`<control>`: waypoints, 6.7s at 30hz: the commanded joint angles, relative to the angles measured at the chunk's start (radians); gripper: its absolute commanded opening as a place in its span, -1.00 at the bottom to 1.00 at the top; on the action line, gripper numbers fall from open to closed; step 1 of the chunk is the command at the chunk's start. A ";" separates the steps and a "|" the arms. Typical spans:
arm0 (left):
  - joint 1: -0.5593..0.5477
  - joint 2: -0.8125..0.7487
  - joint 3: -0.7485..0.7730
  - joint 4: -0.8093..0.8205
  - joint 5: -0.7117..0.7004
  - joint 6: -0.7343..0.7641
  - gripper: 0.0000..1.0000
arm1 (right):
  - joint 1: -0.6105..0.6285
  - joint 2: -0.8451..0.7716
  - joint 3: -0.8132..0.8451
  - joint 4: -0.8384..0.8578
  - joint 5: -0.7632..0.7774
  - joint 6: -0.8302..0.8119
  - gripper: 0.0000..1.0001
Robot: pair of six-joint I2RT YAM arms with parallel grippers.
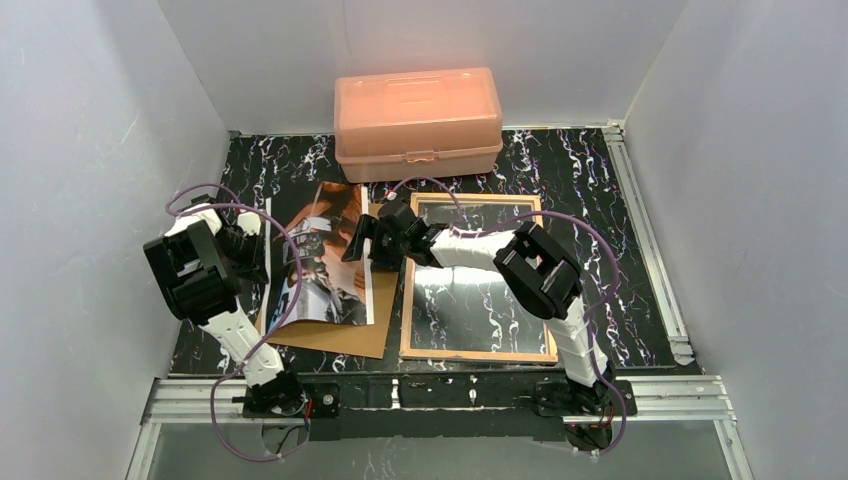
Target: Put the photo into the frame
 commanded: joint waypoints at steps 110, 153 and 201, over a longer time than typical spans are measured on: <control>-0.146 -1.518 -0.087 -0.144 0.589 0.739 0.69 | 0.167 -0.662 0.097 -0.133 0.252 0.251 -0.97; -0.145 -1.285 0.176 -0.211 0.725 0.448 -1.00 | 0.147 -1.139 -0.026 -0.581 -0.150 -1.095 0.97; -0.145 -1.224 0.079 0.177 0.478 0.182 0.77 | 0.177 -0.884 -0.036 -0.373 -0.038 -0.947 -0.97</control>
